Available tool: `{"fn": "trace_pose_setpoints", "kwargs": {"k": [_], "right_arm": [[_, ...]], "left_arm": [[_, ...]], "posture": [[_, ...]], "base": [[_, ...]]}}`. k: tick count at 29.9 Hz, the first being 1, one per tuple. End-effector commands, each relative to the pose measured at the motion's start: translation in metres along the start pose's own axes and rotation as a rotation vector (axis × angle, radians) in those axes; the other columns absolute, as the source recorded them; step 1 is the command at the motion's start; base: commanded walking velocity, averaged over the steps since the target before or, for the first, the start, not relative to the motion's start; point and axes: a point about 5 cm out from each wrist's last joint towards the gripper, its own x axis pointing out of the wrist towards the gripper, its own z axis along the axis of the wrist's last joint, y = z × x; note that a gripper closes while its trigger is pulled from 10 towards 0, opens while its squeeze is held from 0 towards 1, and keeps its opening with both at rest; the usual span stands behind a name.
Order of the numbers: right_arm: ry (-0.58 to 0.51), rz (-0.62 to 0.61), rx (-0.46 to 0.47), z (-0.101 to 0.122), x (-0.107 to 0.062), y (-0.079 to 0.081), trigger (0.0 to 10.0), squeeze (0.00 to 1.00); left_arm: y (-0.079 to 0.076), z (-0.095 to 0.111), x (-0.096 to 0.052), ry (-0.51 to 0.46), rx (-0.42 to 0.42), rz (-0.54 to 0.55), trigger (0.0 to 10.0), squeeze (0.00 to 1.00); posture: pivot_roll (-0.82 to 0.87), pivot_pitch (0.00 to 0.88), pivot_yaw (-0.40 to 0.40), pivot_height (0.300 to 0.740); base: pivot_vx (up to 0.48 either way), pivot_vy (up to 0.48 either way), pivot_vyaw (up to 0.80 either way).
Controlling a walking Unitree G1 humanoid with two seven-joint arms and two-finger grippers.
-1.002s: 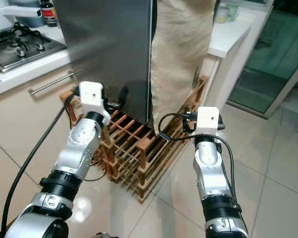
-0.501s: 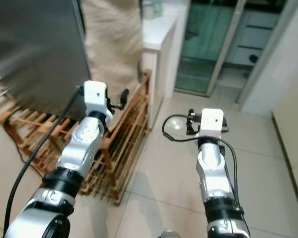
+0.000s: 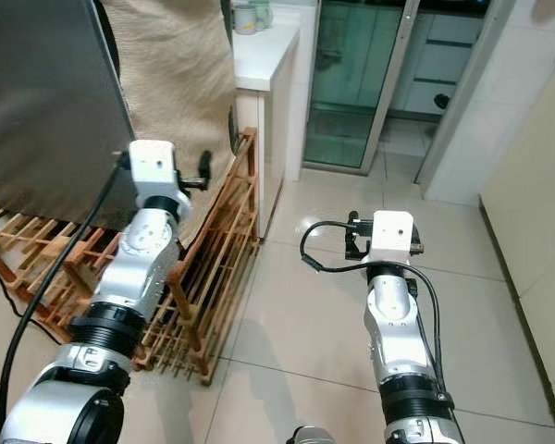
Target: Restocking fridge
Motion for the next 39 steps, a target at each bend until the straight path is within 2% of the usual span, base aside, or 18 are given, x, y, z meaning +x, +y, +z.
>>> {"fn": "trace_pose_setpoints", "kwargs": {"k": [1,10,17,24,28,35,39], "right_arm": [[-0.016,0.012,-0.002,0.005,0.0,0.002,10.0,0.0],[-0.012,0.017,0.001,0.005,0.0,0.003,10.0,0.0],[-0.004,0.05,0.004,0.004,-0.001,0.009,10.0,0.0],[0.006,0.204,-0.006,0.002,-0.01,0.024,10.0,0.0],[0.03,0.221,-0.008,-0.004,-0.015,0.024,10.0,0.0],[0.04,0.236,-0.008,-0.003,-0.015,0.024,10.0,0.0],[0.04,0.234,-0.011,-0.003,-0.015,0.023,10.0,0.0]], "left_arm": [[0.004,0.004,0.001,-0.02,0.009,0.024,10.0,0.0],[-0.007,-0.003,0.005,0.024,0.034,-0.056,10.0,0.0],[-0.005,0.011,0.022,-0.008,0.054,0.013,10.0,0.0],[-0.006,0.019,0.029,-0.035,0.024,0.049,10.0,0.0],[-0.014,0.019,0.029,-0.029,-0.002,0.02,10.0,0.0],[-0.058,0.034,0.028,-0.063,-0.09,-0.218,10.0,0.0],[-0.063,0.036,0.028,-0.066,-0.112,-0.244,10.0,0.0]], "posture": [[-0.16,0.0,0.019,0.74],[-0.15,0.0,0.014,0.74],[-0.16,0.0,0.012,0.74],[-0.17,0.0,0.015,0.74],[-0.17,0.0,0.015,0.74],[-0.18,0.0,0.014,0.74],[-0.19,0.0,0.015,0.74]], "base": [[0.0,0.0,0.0],[0.0,0.0,0.0],[0.0,0.0,0.0],[0.0,0.0,0.0],[0.0,0.0,0.0],[0.0,0.0,0.0],[0.0,0.0,0.0]]}}
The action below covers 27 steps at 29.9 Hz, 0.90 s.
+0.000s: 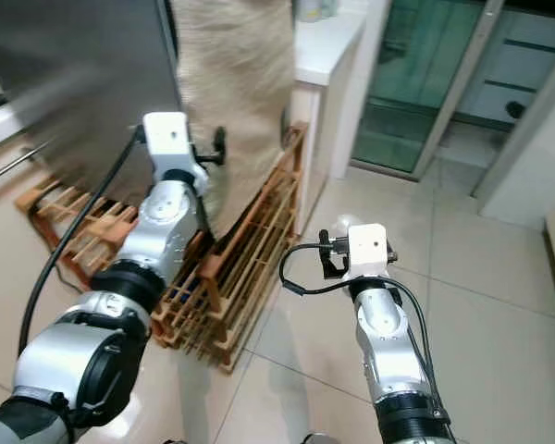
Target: Restocking fridge
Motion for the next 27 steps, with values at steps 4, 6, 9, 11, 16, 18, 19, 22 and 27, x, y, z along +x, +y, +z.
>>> {"fn": "trace_pose_setpoints", "kwargs": {"k": [4,6,9,11,16,18,19,22,27], "right_arm": [[-0.006,0.0,0.0,0.004,0.0,-0.002,10.0,0.0],[-0.003,0.002,-0.001,0.003,0.0,-0.002,10.0,0.0],[0.004,0.009,-0.002,0.002,0.001,0.0,10.0,0.0],[0.01,0.017,-0.004,0.002,0.002,0.001,10.0,0.0],[0.015,0.029,-0.008,0.002,0.004,0.002,10.0,0.0],[0.017,0.03,-0.009,0.002,0.004,0.002,10.0,0.0],[0.018,0.031,-0.01,0.002,0.004,0.001,10.0,0.0],[0.019,0.033,-0.012,0.002,0.003,0.002,10.0,0.0],[0.021,0.045,-0.01,0.001,0.0,0.004,10.0,0.0]], "left_arm": [[-0.008,0.006,0.004,-0.016,0.018,-0.045,10.0,0.0],[-0.008,0.005,0.004,-0.009,0.026,-0.045,10.0,0.0],[-0.006,-0.001,0.004,0.01,0.092,-0.026,10.0,0.0],[-0.004,-0.008,0.003,0.041,0.146,0.0,10.0,0.0],[-0.007,-0.02,0.002,0.141,0.13,0.015,10.0,0.0],[-0.02,-0.019,0.003,0.149,0.114,-0.037,10.0,0.0],[-0.033,-0.016,0.004,0.149,0.096,-0.094,10.0,0.0],[-0.062,-0.009,0.003,0.137,0.019,-0.236,10.0,0.0],[-0.118,0.011,-0.005,0.077,-0.117,-0.519,10.0,0.0]], "posture": [[-0.19,0.0,0.015,0.74],[-0.19,0.0,0.016,0.74],[-0.18,0.0,0.016,0.74],[-0.18,0.0,0.016,0.74],[-0.19,0.0,0.019,0.74],[-0.2,0.0,0.02,0.74],[-0.2,0.0,0.023,0.74],[-0.21,0.0,0.026,0.74],[-0.22,0.0,0.032,0.74]], "base": [[0.0,0.0,0.0],[0.0,0.0,0.0],[0.0,0.0,0.0],[0.0,0.0,0.0],[0.0,0.0,0.0],[0.0,0.0,0.0],[0.0,0.0,0.0],[0.0,0.0,0.0],[0.0,0.0,0.0]]}}
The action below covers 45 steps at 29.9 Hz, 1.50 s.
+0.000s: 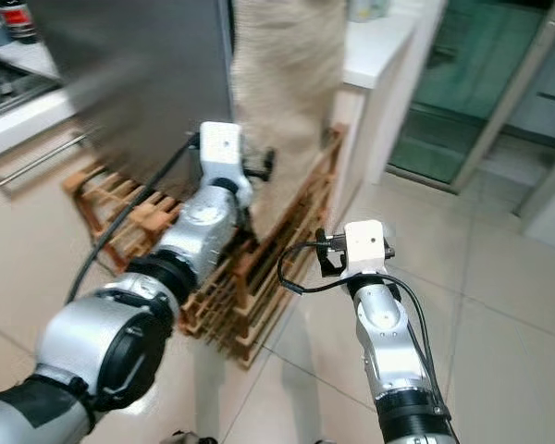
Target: Restocking fridge
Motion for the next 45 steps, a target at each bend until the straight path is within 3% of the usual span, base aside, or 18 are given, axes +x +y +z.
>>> {"fn": "trace_pose_setpoints", "kwargs": {"k": [1,3,5,11,16,18,23,28,30,34,36,38,40,42,43,44,45], "right_arm": [[0.005,0.01,-0.001,0.0,-0.002,0.001,10.0,0.0],[0.009,0.013,0.0,-0.001,-0.003,0.001,10.0,0.0],[0.018,0.019,0.003,-0.005,-0.006,0.003,10.0,0.0],[0.029,0.025,0.011,-0.006,-0.006,0.006,10.0,0.0],[0.037,0.031,0.016,-0.008,-0.004,0.007,10.0,0.0],[0.04,0.031,0.017,-0.008,-0.005,0.006,10.0,0.0],[0.056,0.032,0.017,-0.012,-0.009,0.005,10.0,0.0],[0.074,0.05,0.01,-0.015,-0.01,0.005,10.0,0.0],[0.075,0.04,0.015,-0.015,-0.01,0.003,10.0,0.0],[0.068,0.017,0.024,-0.012,-0.007,-0.002,10.0,0.0],[0.063,0.001,0.023,-0.011,-0.006,-0.004,10.0,0.0],[0.061,-0.003,0.022,-0.011,-0.006,-0.005,10.0,0.0],[0.06,0.002,0.021,-0.01,-0.005,-0.005,10.0,0.0],[0.06,0.002,0.021,-0.01,-0.005,-0.005,10.0,0.0],[0.059,0.013,0.018,-0.009,-0.002,-0.004,10.0,0.0],[0.059,0.02,0.016,-0.009,0.0,-0.003,10.0,0.0],[0.059,0.02,0.016,-0.009,0.0,-0.003,10.0,0.0]], "left_arm": [[-0.074,0.028,0.01,-0.099,-0.025,-0.292,10.0,0.0],[-0.083,0.031,0.009,-0.111,-0.034,-0.336,10.0,0.0],[-0.102,0.035,0.007,-0.14,-0.053,-0.436,10.0,0.0],[-0.111,0.023,0.001,-0.118,-0.072,-0.509,10.0,0.0],[-0.133,0.029,-0.004,-0.151,-0.092,-0.649,10.0,0.0],[-0.148,0.03,-0.01,-0.168,-0.104,-0.766,10.0,0.0],[-0.161,0.027,-0.018,-0.167,-0.198,-0.902,10.0,0.0],[-0.166,0.028,-0.025,-0.181,-0.195,-1.006,10.0,0.0],[-0.158,0.028,-0.024,-0.187,-0.177,-0.99,10.0,0.0],[-0.12,0.019,-0.019,-0.173,-0.158,-0.868,10.0,0.0],[-0.081,0.006,-0.02,-0.144,-0.08,-0.749,10.0,0.0],[-0.057,-0.002,-0.023,-0.121,-0.024,-0.681,10.0,0.0],[-0.022,-0.016,-0.029,-0.067,0.033,-0.576,10.0,0.0],[-0.022,-0.016,-0.029,-0.067,0.033,-0.576,10.0,0.0],[0.02,-0.032,-0.042,-0.001,0.088,-0.427,10.0,0.0],[0.038,-0.037,-0.049,0.024,0.099,-0.348,10.0,0.0],[0.038,-0.037,-0.049,0.024,0.099,-0.348,10.0,0.0]], "posture": [[-0.22,0.0,0.034,0.74],[-0.22,0.0,0.034,0.74],[-0.22,0.0,0.038,0.74],[-0.21,0.0,0.039,0.74],[-0.22,0.0,0.046,0.74],[-0.23,0.0,0.049,0.74],[-0.22,0.0,0.041,0.74],[-0.22,0.0,0.035,0.74],[-0.22,0.0,0.029,0.74],[-0.21,0.0,0.025,0.74],[-0.2,0.0,0.019,0.74],[-0.19,0.0,0.016,0.74],[-0.16,0.0,0.005,0.74],[-0.16,0.0,0.005,0.74],[-0.14,0.0,-0.004,0.74],[-0.13,0.0,-0.007,0.74],[-0.13,0.0,-0.007,0.74]], "base": [[0.0,0.0,0.0],[0.0,0.0,0.0],[0.0,0.0,0.0],[0.0,0.0,0.0],[0.0,0.0,0.0],[0.0,0.0,0.0],[0.0,0.0,0.0],[0.0,0.0,0.0],[0.0,0.0,0.0],[0.0,0.0,0.0],[0.0,0.0,0.0],[0.0,0.0,0.0],[0.0,0.0,0.0],[0.0,0.0,0.0],[0.0,0.0,0.0],[0.0,0.0,0.0],[0.0,0.0,0.0]]}}
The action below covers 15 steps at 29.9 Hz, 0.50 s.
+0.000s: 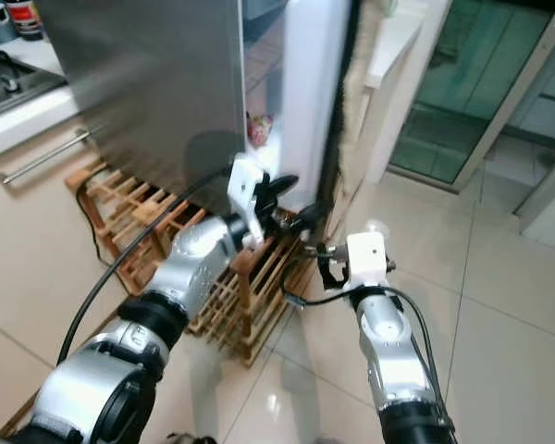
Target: Restocking fridge
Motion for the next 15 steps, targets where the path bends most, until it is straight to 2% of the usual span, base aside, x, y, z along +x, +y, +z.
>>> {"fn": "trace_pose_setpoints", "kwargs": {"k": [1,4,5,6,7,9,11,15], "right_arm": [[-0.002,0.005,-0.002,0.002,0.003,-0.001,10.0,0.0],[-0.006,0.004,-0.004,0.003,0.005,-0.002,10.0,0.0],[-0.014,-0.003,-0.004,0.004,0.005,-0.002,10.0,0.0],[-0.014,-0.003,-0.004,0.004,0.005,-0.002,10.0,0.0],[-0.03,-0.017,-0.003,0.008,0.008,-0.003,10.0,0.0],[-0.057,-0.024,0.007,0.014,0.012,-0.003,10.0,0.0],[-0.091,-0.03,0.018,0.024,0.018,-0.005,10.0,0.0],[-0.105,-0.011,0.032,0.031,0.023,-0.005,10.0,0.0]], "left_arm": [[0.022,0.002,-0.017,0.011,0.029,0.135,10.0,0.0],[0.032,0.003,-0.028,-0.008,0.019,0.237,10.0,0.0],[0.038,0.004,-0.033,-0.01,0.05,0.306,10.0,0.0],[0.038,0.004,-0.033,-0.01,0.05,0.306,10.0,0.0],[0.051,0.003,-0.044,0.013,0.131,0.476,10.0,0.0],[0.059,0.003,-0.053,0.0,0.114,0.6,10.0,0.0],[0.057,0.006,-0.057,-0.05,0.087,0.651,10.0,0.0],[0.05,0.013,-0.056,-0.103,0.078,0.67,10.0,0.0]], "posture": [[-0.12,0.0,-0.011,0.74],[-0.12,0.0,-0.014,0.74],[-0.11,0.0,-0.014,0.74],[-0.11,0.0,-0.014,0.74],[-0.11,0.0,-0.014,0.74],[-0.11,0.0,-0.013,0.74],[-0.11,0.0,-0.013,0.74],[-0.11,0.0,-0.012,0.74]], "base": [[0.0,0.0,0.0],[0.0,0.0,0.0],[0.0,0.0,0.0],[0.0,0.0,0.0],[0.0,0.0,0.0],[0.0,0.0,0.0],[0.0,0.0,0.0],[0.0,0.0,0.0]]}}
